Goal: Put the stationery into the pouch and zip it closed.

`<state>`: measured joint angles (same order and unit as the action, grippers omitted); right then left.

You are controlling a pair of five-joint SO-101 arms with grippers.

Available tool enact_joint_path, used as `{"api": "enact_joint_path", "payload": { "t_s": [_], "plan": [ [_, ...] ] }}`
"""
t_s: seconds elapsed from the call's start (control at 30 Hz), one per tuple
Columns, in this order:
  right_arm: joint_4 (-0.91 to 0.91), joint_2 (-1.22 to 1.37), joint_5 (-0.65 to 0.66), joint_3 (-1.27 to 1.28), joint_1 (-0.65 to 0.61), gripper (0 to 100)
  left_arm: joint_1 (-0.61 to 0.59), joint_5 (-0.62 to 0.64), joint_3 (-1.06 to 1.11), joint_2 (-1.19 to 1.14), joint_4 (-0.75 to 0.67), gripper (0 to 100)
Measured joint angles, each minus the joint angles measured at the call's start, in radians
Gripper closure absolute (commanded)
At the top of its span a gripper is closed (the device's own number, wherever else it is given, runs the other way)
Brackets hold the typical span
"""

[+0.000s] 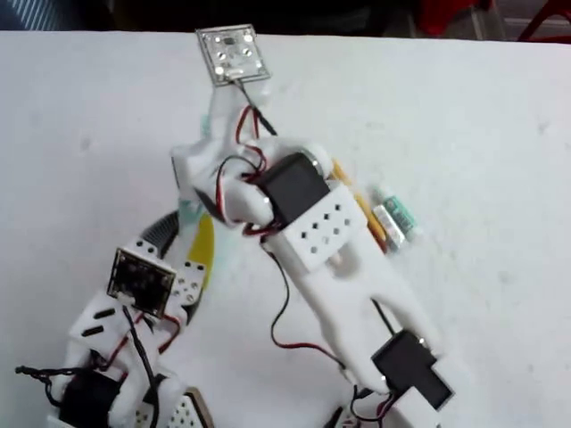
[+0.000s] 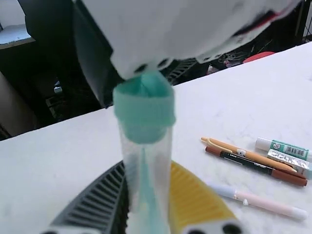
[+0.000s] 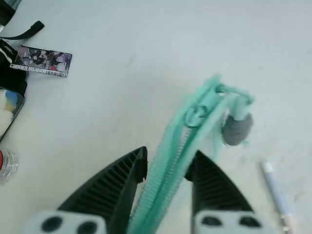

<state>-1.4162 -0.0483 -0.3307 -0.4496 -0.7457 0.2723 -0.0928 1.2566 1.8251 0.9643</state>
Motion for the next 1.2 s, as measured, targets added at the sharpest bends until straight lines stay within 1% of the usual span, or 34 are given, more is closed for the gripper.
{"api": "enact_joint_path", "payload": {
  "t_s": [0.13,0.3,0.37,0.47,0.57,0.63,0.8,1.07,1.2],
  "plan": [
    [0.000,0.015,0.026,-0.026,0.009,98.1,-0.002,-0.002,0.038,-0.005,-0.075,97],
    [0.000,0.017,0.031,-0.026,0.018,98.1,-0.002,-0.003,0.206,0.005,-0.301,97],
    [0.000,0.017,0.031,-0.026,0.032,98.1,-0.002,-0.003,0.252,0.005,-0.367,93],
    [-0.012,0.017,0.068,-0.026,0.044,98.1,-0.002,-0.002,0.262,0.005,-0.394,82],
    [-0.038,0.017,0.087,-0.028,0.046,98.1,0.002,0.081,0.262,0.005,-0.394,81],
    [-0.063,0.017,0.094,-0.028,0.046,98.1,-0.008,0.130,0.256,0.005,-0.359,81],
    [-0.066,0.029,0.097,-0.028,0.043,98.1,-0.009,0.135,0.212,0.005,-0.258,81],
    [-0.078,0.034,0.114,-0.026,0.041,98.1,-0.012,0.135,0.210,0.006,-0.218,81],
    [-0.080,0.034,0.150,-0.026,0.061,98.1,-0.017,0.167,0.158,0.006,-0.123,81]
  ]
}}
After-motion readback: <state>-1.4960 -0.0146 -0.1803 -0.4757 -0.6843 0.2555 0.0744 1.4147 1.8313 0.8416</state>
